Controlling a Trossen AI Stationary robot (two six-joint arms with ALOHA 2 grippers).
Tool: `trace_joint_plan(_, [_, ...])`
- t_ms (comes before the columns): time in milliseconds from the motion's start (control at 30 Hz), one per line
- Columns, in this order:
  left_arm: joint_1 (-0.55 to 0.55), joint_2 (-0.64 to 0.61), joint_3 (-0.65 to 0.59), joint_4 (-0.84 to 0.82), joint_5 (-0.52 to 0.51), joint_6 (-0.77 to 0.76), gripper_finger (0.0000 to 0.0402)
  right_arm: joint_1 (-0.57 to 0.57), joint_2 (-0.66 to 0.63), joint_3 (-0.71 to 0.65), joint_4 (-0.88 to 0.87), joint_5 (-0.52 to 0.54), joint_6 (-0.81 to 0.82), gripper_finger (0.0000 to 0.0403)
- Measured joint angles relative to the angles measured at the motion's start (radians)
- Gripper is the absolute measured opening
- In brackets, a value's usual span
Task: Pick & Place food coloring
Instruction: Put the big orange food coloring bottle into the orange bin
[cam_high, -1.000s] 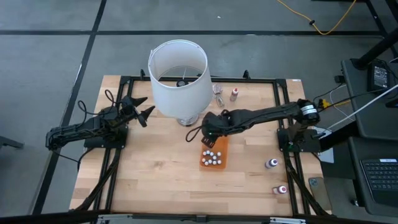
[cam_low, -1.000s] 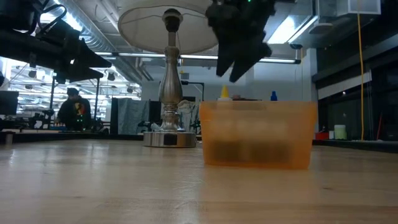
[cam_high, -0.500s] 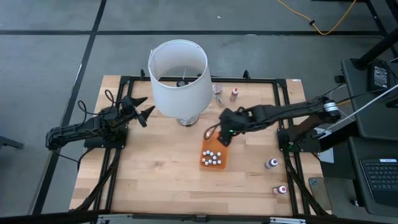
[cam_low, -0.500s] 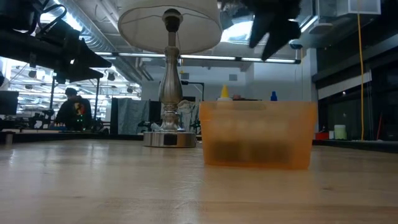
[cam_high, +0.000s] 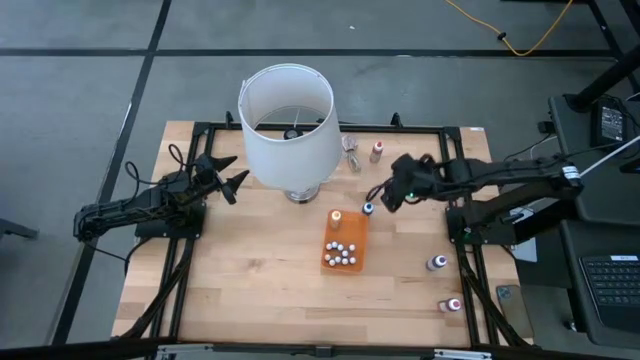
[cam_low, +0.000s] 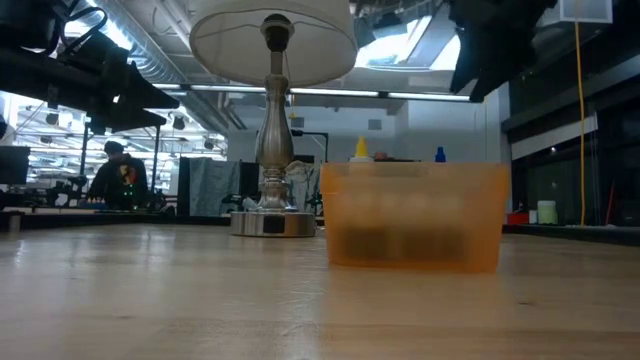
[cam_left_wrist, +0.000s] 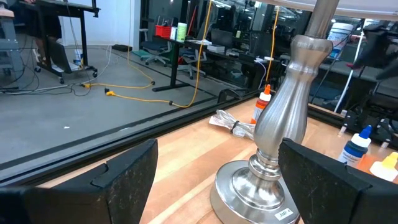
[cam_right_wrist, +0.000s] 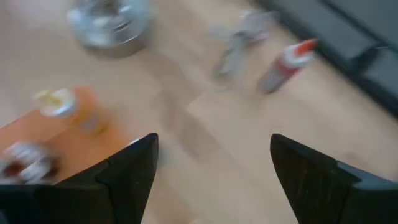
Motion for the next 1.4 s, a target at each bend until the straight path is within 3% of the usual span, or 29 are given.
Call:
trace_joint_plan(367, [0.0, 0.0, 0.0, 0.0, 0.0, 0.0, 0.0322, -0.313, 0.018, -0.005, 0.065, 0.038, -0.119, 0.0308])
trace_joint_plan(733, [0.0, 0.0, 0.0, 0.0, 0.0, 0.0, 0.0322, -0.597, 0.251, 0.092, 0.146, -0.133, -0.123, 0.0308])
trace_joint_plan(967, [0.0, 0.0, 0.0, 0.0, 0.0, 0.0, 0.0322, -0.698, 0.422, 0.222, 0.139, -0.271, -0.115, 0.0308])
trace_joint_plan(1400, [0.0, 0.0, 0.0, 0.0, 0.0, 0.0, 0.0322, -0.739, 0.617, 0.334, 0.037, -0.334, -0.154, 0.0308])
